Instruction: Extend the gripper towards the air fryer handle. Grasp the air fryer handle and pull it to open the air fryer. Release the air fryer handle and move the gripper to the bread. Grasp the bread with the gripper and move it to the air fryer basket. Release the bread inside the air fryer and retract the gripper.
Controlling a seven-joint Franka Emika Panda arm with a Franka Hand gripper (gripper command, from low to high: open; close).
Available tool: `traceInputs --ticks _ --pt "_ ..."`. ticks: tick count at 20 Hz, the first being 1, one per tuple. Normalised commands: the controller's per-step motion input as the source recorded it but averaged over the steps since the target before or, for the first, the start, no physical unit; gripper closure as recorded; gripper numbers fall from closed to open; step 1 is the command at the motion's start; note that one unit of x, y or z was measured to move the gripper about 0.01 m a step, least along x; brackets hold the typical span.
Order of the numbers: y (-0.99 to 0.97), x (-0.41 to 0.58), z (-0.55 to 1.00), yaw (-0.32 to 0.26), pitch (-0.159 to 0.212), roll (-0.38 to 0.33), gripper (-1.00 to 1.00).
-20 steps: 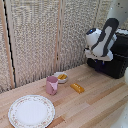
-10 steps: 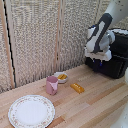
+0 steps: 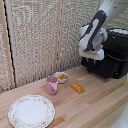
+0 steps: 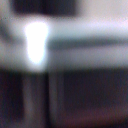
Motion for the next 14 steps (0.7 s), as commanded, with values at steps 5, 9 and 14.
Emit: traceInputs --ticks 5,9,14 --pt "0.71 -0.354 0.03 -0.022 0.029 -0.174 1.0" --pt "0.25 -0.337 -0.11 0.065 0.094 -0.173 1.0" --pt "0.11 -0.237 -0.17 0.151 0.134 -0.125 1.0"
